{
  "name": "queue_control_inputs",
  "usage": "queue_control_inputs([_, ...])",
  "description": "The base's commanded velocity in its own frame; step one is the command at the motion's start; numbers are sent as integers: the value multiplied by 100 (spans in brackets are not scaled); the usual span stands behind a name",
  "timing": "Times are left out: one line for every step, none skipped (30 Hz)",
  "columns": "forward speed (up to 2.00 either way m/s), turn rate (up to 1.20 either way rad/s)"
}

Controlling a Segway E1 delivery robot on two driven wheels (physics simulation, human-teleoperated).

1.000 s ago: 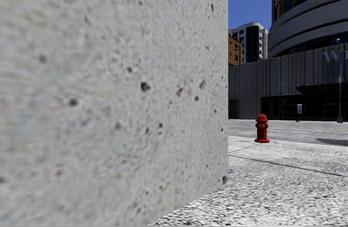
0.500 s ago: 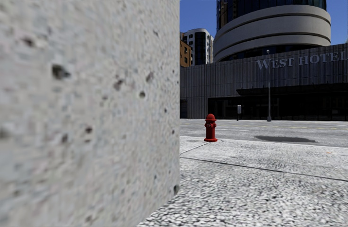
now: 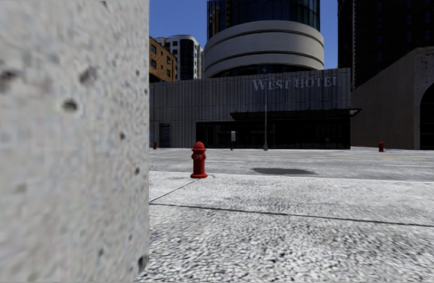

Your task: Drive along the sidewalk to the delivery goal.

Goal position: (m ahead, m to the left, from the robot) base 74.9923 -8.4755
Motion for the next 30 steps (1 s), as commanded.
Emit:
queue_control_inputs([67,-67])
queue_control_inputs([67,-67])
queue_control_inputs([67,-67])
queue_control_inputs([67,-67])
queue_control_inputs([67,-67])
queue_control_inputs([68,-67])
queue_control_inputs([68,-67])
queue_control_inputs([68,-67])
queue_control_inputs([72,-67])
queue_control_inputs([72,-67])
queue_control_inputs([79,-66])
queue_control_inputs([84,-66])
queue_control_inputs([88,-65])
queue_control_inputs([92,-65])
queue_control_inputs([104,-65])
queue_control_inputs([115,-65])
queue_control_inputs([119,-65])
queue_control_inputs([119,-65])
queue_control_inputs([120,-65])
queue_control_inputs([125,-65])
queue_control_inputs([196,-65])
queue_control_inputs([200,-63])
queue_control_inputs([200,-60])
queue_control_inputs([200,-60])
queue_control_inputs([200,-59])
queue_control_inputs([200,-59])
queue_control_inputs([200,-59])
queue_control_inputs([200,-59])
queue_control_inputs([200,-59])
queue_control_inputs([200,-59])
